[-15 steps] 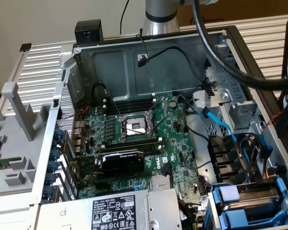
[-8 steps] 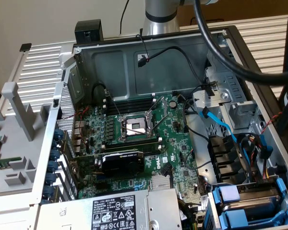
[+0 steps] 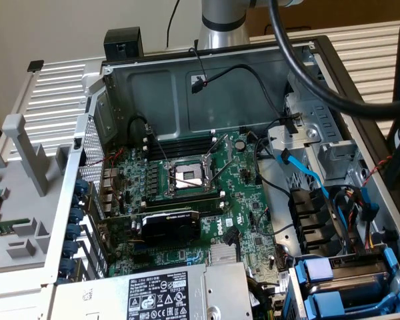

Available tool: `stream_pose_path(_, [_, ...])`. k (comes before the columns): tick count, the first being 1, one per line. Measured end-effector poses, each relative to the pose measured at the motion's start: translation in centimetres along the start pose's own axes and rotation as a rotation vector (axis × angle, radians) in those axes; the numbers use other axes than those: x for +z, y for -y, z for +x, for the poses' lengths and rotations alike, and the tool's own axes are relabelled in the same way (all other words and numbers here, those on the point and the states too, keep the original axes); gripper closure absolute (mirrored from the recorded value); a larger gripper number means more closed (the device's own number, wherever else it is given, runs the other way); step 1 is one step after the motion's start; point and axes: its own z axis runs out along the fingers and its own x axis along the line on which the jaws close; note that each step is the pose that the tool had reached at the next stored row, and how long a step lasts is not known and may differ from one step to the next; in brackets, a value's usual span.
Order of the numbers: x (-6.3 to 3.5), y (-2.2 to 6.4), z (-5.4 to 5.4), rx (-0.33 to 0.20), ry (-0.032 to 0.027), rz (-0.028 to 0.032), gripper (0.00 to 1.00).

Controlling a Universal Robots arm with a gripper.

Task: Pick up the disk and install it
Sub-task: 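Insert the second disk wire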

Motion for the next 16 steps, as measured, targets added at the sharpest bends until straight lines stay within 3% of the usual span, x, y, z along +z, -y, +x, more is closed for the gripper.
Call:
stream_pose_path(2, [0.00, 0.00, 0.00, 0.000, -0.0001, 0.0000, 0.89])
stream_pose_path(7, [0.00, 0.00, 0.00, 0.000, 0.0000, 0.0000, 0.69])
stream_pose_path(13, [0.00, 0.00, 0.00, 0.000, -0.0002, 0.0000, 0.69])
stream_pose_path(16, [0.02, 0.00, -0.01, 0.000, -0.0035, 0.0004, 0.62])
